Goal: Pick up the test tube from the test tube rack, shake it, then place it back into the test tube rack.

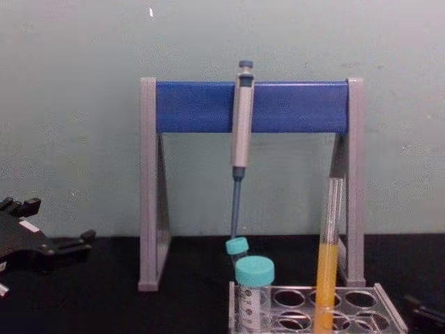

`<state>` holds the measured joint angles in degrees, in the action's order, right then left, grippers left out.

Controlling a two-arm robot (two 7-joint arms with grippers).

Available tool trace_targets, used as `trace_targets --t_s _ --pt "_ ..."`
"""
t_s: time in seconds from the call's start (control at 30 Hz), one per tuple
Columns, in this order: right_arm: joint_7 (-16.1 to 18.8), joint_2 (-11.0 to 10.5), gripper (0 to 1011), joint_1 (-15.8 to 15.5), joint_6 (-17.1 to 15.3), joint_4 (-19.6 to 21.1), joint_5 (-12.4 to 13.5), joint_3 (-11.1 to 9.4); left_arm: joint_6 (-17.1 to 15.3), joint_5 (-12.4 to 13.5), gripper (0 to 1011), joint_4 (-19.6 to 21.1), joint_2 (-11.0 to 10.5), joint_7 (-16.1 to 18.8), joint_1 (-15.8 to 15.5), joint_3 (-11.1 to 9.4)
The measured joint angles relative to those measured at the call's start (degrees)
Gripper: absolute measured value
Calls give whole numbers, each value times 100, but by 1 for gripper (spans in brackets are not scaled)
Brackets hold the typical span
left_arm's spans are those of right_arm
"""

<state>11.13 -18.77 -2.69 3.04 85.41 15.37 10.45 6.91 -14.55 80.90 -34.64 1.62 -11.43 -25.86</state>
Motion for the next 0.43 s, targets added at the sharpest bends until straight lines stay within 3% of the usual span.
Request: trace_targets --t_s 0.43 --pt "0 -1 1000 0 3 4 4 0 0 0 1001 0 0 0 0 0"
